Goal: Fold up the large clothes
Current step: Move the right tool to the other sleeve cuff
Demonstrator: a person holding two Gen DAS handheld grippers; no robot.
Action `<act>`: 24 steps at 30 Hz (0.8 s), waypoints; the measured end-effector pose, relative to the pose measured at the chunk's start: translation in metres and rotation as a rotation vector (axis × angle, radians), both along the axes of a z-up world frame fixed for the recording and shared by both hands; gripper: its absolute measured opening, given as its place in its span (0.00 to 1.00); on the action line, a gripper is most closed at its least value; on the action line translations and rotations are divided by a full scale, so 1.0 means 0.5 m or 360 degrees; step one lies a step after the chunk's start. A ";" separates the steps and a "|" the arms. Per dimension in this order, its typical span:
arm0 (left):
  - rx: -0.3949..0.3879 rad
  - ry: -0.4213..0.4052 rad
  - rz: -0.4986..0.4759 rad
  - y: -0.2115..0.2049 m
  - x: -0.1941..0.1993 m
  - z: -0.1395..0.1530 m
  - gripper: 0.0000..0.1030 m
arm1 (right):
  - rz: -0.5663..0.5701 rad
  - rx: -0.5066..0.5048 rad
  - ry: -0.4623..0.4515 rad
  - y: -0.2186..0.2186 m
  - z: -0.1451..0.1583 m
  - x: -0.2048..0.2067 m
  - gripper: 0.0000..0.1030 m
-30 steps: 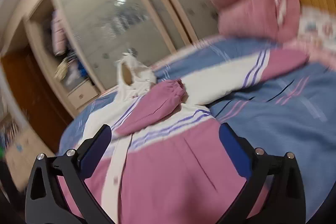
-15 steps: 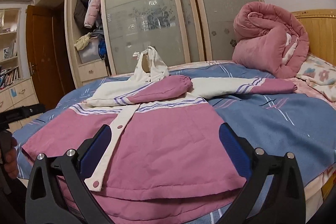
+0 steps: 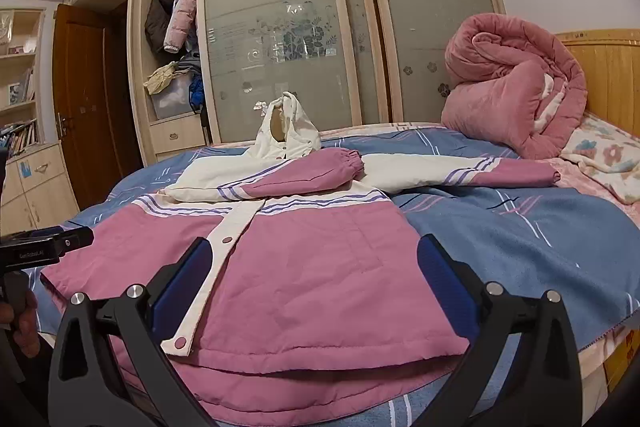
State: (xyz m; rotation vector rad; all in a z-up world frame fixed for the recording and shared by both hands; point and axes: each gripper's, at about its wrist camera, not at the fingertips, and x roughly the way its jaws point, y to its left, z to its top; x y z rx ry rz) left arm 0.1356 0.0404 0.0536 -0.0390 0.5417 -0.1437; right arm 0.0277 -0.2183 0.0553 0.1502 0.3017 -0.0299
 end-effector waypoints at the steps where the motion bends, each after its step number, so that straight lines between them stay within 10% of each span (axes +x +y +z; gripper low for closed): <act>1: -0.0014 -0.0033 0.0006 0.003 -0.005 -0.001 0.98 | -0.0007 0.0003 0.0002 -0.002 0.000 -0.001 0.99; 15: -0.0230 0.0118 -0.0062 0.019 0.015 -0.023 0.98 | -0.0022 0.0002 0.0017 0.010 -0.001 0.001 0.99; 24: -0.0018 -0.0034 -0.0109 -0.012 -0.012 -0.001 0.98 | -0.0057 -0.0008 0.0015 0.003 -0.004 0.006 0.99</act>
